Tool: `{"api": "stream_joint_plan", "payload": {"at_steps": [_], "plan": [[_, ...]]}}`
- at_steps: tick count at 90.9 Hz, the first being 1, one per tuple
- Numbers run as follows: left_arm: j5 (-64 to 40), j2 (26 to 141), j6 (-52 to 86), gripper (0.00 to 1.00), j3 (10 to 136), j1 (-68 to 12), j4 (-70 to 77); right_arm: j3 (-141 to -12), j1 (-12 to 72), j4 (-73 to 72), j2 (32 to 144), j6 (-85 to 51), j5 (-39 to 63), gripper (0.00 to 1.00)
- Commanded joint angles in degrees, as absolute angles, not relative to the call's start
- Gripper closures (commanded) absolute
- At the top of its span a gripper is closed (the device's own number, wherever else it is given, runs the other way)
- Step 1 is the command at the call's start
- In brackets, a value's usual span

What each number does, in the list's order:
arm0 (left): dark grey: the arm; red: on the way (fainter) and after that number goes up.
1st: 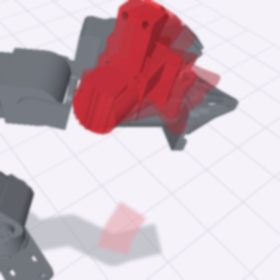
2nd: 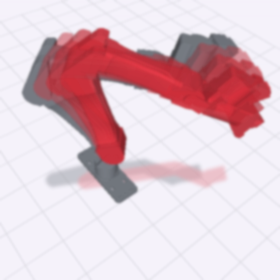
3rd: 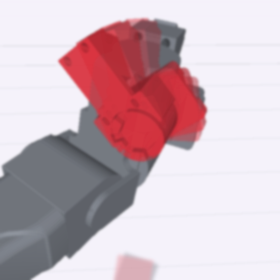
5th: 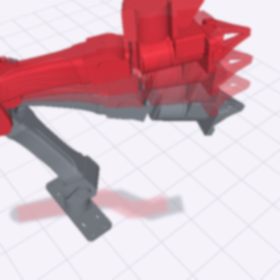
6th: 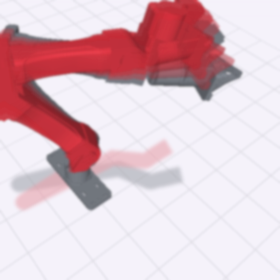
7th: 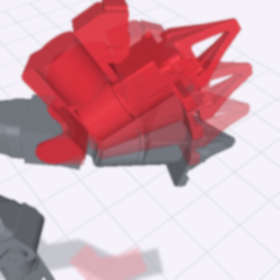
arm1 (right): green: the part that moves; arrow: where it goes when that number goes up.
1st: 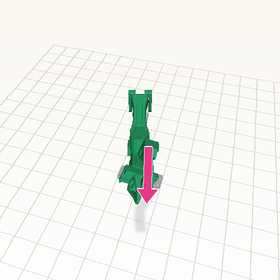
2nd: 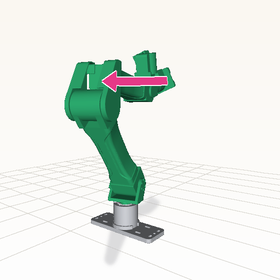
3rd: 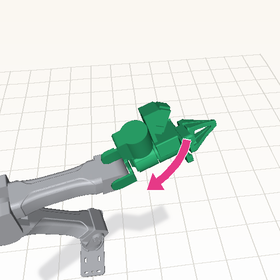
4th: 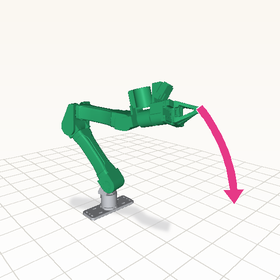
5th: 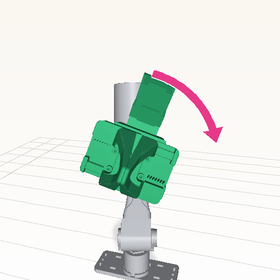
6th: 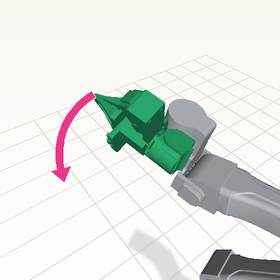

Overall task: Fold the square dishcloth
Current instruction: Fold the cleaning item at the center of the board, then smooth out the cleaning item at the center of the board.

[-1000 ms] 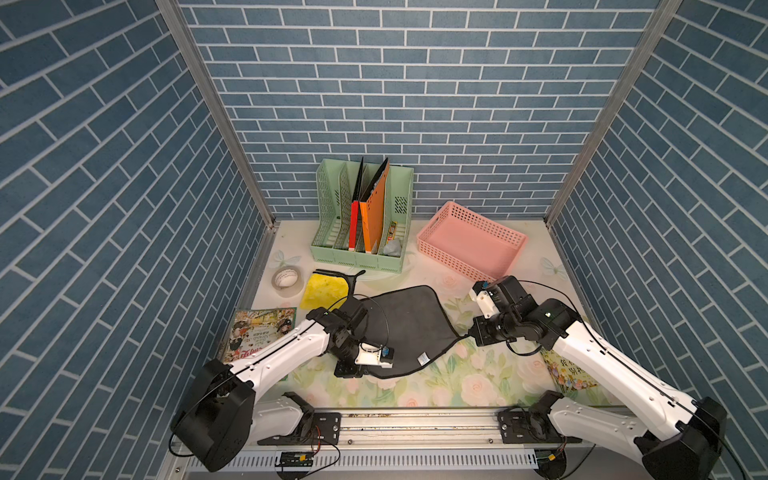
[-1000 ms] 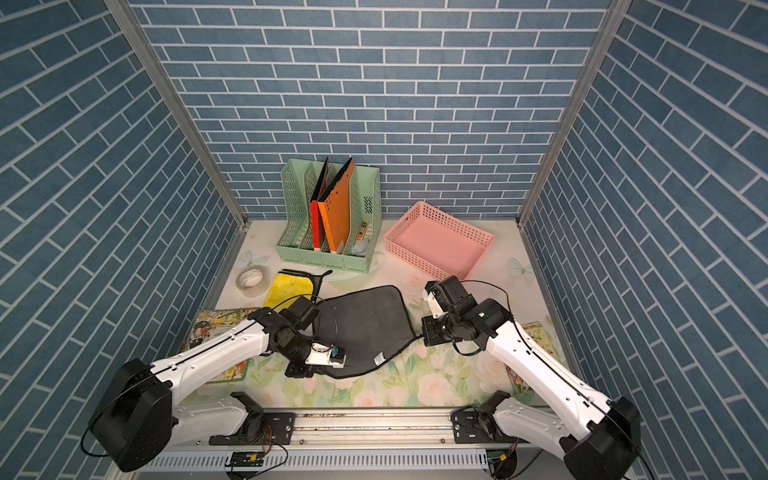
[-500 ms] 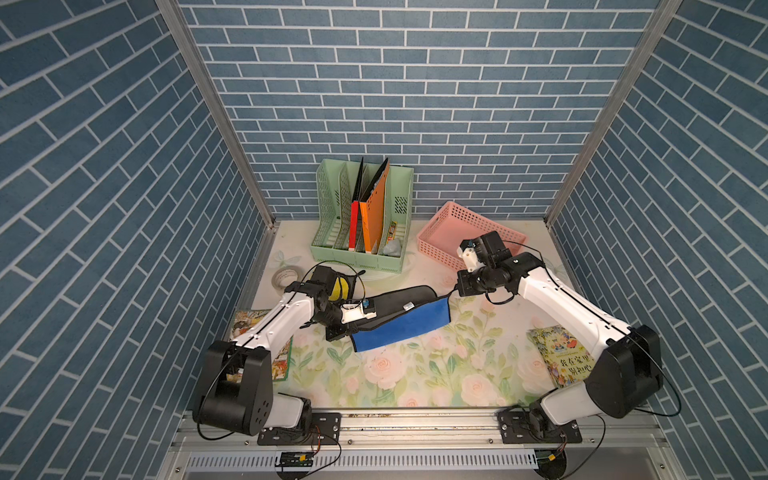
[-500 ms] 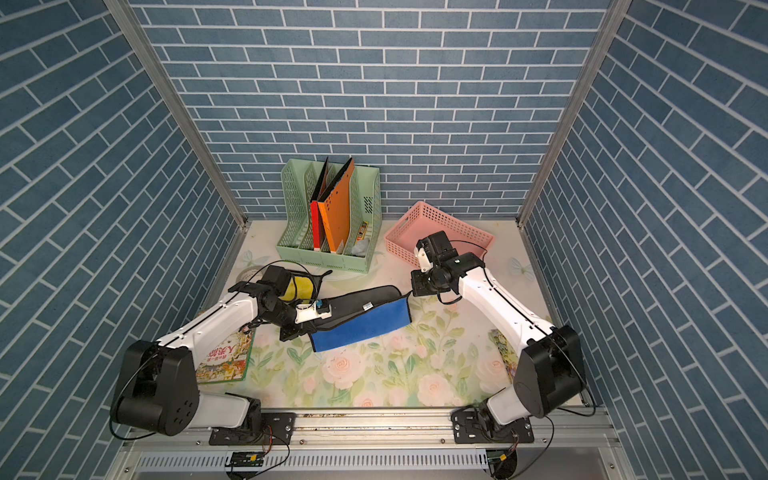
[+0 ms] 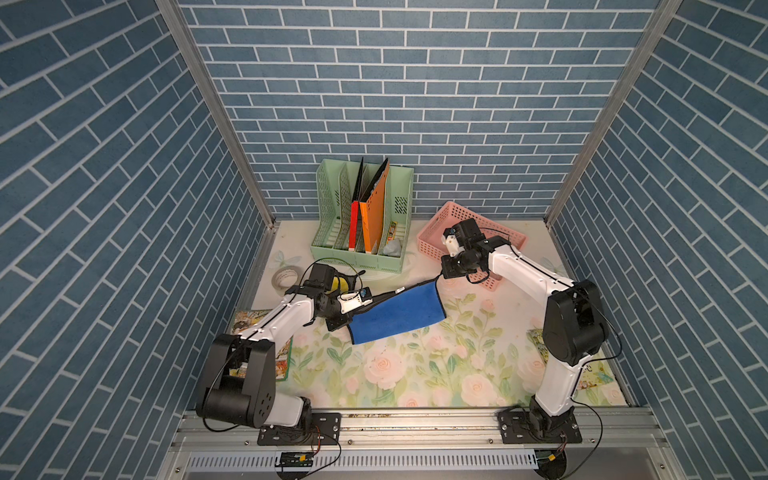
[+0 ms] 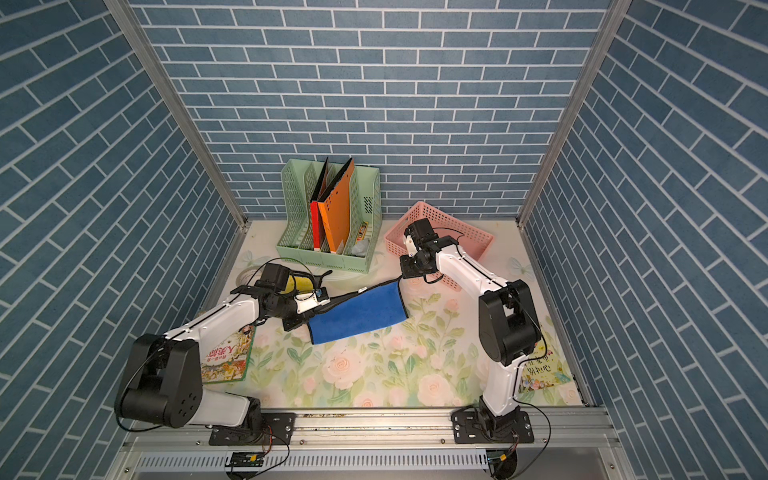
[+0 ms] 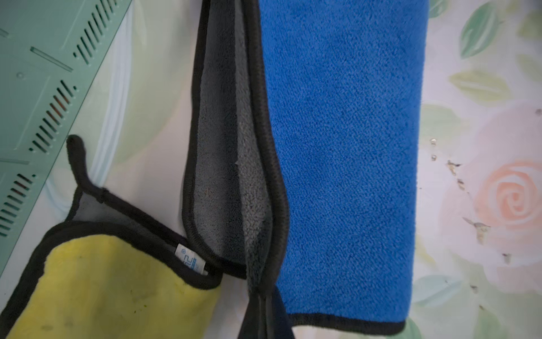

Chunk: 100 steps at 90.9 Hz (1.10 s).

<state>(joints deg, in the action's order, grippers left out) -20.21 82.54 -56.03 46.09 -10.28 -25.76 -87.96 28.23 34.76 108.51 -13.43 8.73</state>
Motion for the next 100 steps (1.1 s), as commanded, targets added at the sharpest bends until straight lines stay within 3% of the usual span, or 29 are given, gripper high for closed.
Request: {"api": "stream_joint_plan", "payload": {"at_steps": [1,3,6,13,21,27,37,48,58,69,77,100], "plan": [[-12.6,82.2,-53.2,0.95,43.5,-9.8,-18.1,-91.2,27.8,33.9,111.9,-11.2,7.5,1.0],[-11.6,81.9,-53.0,0.93,43.1,-9.8,-16.7,-91.6,27.7,33.9,112.6,-11.2,7.4,1.0],[-10.2,81.5,-52.8,0.81,42.5,-9.8,-15.1,-92.1,27.7,33.9,113.5,-11.1,7.0,0.99],[-8.3,79.9,-51.3,0.59,41.5,-10.1,-11.9,-93.0,27.6,34.0,115.1,-10.9,4.9,0.73],[-7.3,77.0,-48.9,0.5,40.9,-10.1,-7.8,-94.4,27.5,34.5,116.1,-11.0,1.2,0.46],[-8.4,73.5,-46.6,0.42,41.2,-10.1,-6.2,-95.9,27.6,35.1,115.7,-11.0,-0.2,0.43],[-16.6,70.5,-46.2,0.4,44.0,-10.6,-13.2,-96.4,28.8,35.0,112.7,-11.4,-3.5,0.33],[-19.9,72.8,-46.3,0.44,44.6,-14.7,-19.3,-91.7,33.6,31.1,107.5,-14.0,-0.9,0.34],[-20.1,75.7,-47.8,0.47,40.8,-17.9,-16.3,-79.9,37.1,20.3,103.6,-21.8,13.1,0.52],[-18.0,80.1,-48.2,0.51,39.2,-19.1,-11.8,-67.2,37.5,6.4,102.4,-30.5,23.3,0.65],[-16.2,82.9,-49.9,0.52,38.8,-19.5,-11.8,-62.3,37.4,1.8,104.1,-33.4,25.3,0.71],[-15.8,80.4,-59.0,0.53,33.8,-22.5,-18.7,-56.5,31.3,-1.9,110.2,-33.3,26.4,0.77]]}}
